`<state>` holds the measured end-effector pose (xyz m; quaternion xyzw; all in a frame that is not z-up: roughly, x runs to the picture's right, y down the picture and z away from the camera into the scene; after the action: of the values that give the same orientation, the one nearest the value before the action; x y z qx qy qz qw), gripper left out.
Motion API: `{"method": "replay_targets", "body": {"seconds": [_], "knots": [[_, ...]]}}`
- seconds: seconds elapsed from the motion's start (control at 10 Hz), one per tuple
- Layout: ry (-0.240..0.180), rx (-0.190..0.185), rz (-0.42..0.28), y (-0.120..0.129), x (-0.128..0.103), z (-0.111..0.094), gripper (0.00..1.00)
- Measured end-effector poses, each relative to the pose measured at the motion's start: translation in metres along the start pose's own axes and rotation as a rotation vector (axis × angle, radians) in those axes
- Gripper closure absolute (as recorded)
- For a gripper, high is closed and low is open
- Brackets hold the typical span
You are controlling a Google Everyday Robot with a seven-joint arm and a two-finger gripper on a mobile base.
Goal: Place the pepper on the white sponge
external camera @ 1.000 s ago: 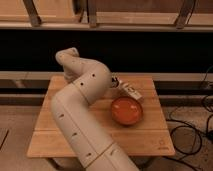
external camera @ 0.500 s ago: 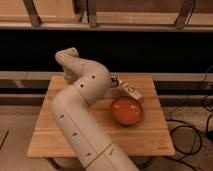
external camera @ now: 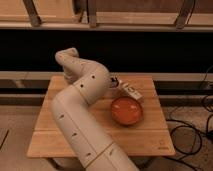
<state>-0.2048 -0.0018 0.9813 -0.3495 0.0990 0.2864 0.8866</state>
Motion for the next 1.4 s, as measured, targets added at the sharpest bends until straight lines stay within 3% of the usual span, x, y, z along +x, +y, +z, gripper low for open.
{"method": "replay_targets", "body": {"seconds": [0.5, 0.6, 1.1, 1.3, 1.4], "knots": [[0.000, 0.000, 0.000, 0.0001, -0.0001, 0.0000, 0.99], [0.000, 0.000, 0.000, 0.0002, -0.0001, 0.0000, 0.92], [0.000, -0.001, 0.000, 0.0003, -0.0001, 0.0001, 0.40], [0.000, -0.001, 0.000, 0.0003, -0.0002, 0.0001, 0.23], [0.000, -0.001, 0.000, 0.0002, -0.0001, 0.0001, 0.20]]}}
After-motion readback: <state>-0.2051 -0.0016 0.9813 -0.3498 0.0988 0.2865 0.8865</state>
